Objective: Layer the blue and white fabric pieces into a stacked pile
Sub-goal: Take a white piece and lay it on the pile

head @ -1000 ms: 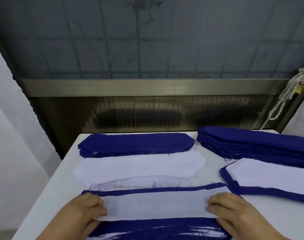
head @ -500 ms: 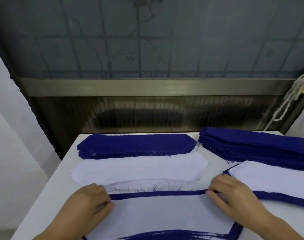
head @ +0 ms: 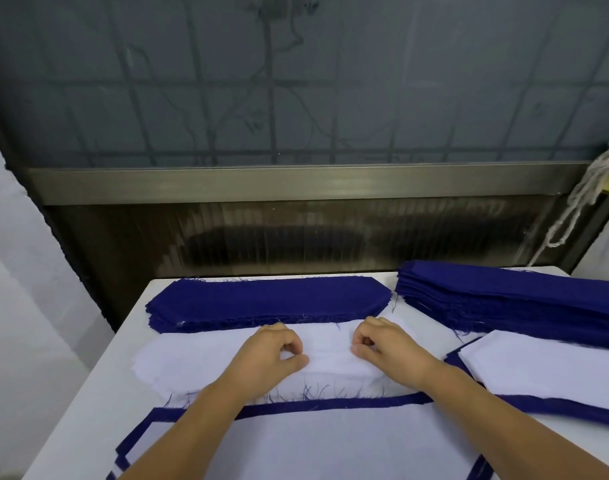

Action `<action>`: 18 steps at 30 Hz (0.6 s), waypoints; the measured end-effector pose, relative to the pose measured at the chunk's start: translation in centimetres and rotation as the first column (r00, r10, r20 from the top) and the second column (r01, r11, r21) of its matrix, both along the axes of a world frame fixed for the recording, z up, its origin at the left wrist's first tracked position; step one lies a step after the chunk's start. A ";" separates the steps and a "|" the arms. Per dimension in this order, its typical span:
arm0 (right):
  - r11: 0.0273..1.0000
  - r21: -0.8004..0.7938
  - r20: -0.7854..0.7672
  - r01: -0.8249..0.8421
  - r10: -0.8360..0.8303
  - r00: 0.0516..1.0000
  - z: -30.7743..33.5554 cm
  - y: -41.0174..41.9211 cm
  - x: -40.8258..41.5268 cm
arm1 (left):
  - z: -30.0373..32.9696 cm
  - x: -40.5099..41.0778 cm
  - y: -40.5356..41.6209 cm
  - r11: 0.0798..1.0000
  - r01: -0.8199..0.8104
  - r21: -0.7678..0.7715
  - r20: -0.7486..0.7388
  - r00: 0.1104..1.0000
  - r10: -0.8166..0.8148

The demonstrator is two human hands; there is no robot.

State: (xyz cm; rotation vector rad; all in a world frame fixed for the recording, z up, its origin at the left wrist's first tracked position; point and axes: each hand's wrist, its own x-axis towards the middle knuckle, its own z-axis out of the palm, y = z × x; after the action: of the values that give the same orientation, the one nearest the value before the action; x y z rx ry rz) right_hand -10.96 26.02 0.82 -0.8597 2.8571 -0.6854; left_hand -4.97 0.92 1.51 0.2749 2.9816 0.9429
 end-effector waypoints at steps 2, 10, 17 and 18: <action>1.000 0.026 0.007 0.012 -0.012 1.000 -0.1 -0.3 -0.5 | -0.1 -0.2 0.2 1.000 -0.007 -0.016 0.006 1.000 0.008; 0.990 0.124 0.053 0.066 -0.073 0.996 0.0 -1.1 -1.4 | -0.8 -1.3 0.6 0.986 -0.072 -0.148 -0.082 0.995 0.060; 0.988 0.129 0.000 0.083 -0.084 0.996 -0.3 -1.4 -0.1 | -1.1 -2.0 0.8 0.979 -0.097 -0.179 -0.102 0.992 0.080; 0.991 0.113 -0.025 0.078 -0.076 0.997 -0.3 -1.3 0.0 | -1.1 -1.9 0.7 0.980 -0.095 -0.173 -0.103 0.992 0.078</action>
State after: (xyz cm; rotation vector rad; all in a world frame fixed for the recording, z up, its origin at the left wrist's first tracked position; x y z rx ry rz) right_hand -10.99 24.74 0.48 -0.7482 2.9279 -0.5180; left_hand -6.84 1.60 0.41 0.1943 3.1628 0.6802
